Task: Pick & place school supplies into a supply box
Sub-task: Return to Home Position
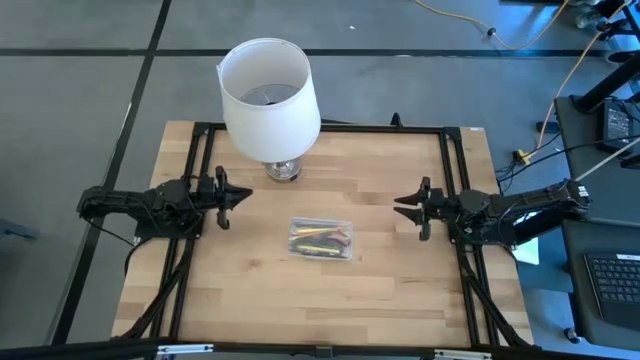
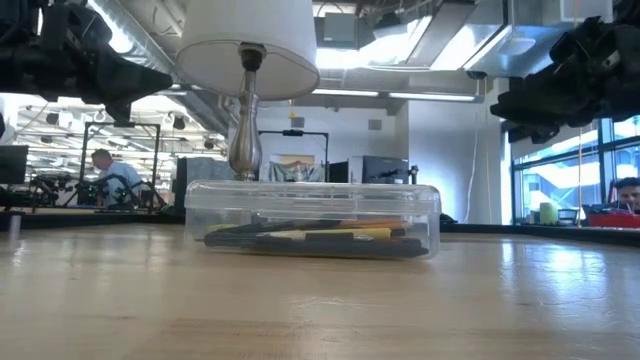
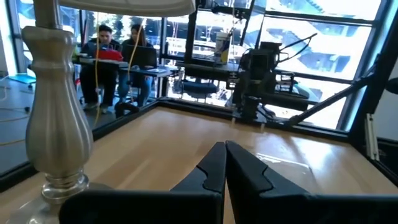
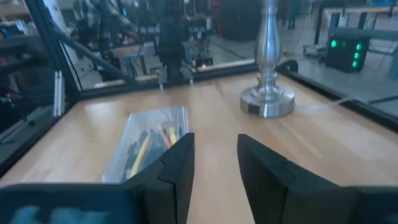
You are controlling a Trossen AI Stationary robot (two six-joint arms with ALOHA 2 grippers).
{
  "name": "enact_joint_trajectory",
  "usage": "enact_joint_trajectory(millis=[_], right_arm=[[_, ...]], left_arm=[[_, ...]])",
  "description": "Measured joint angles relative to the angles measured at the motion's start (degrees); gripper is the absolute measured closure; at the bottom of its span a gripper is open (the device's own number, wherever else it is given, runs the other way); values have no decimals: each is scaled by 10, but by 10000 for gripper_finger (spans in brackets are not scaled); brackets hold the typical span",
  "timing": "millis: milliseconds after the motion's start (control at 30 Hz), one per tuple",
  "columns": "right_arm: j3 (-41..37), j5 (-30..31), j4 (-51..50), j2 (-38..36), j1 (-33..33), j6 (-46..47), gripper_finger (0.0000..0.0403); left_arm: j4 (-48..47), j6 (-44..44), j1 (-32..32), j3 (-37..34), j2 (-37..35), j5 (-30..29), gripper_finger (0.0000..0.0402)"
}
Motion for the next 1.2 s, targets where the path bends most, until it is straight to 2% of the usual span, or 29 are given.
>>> enact_joint_trajectory(millis=[267,500,1200], right_arm=[[0,34,-63,-83,0,-15,277],[11,25,-117,-171,0,-44,277],[15,-10,-135,-153,0,-27,277]], left_arm=[[-2,-1,19,0,0,12,396],[-2,-5,19,0,0,12,396],[-1,-5,19,0,0,8,395]])
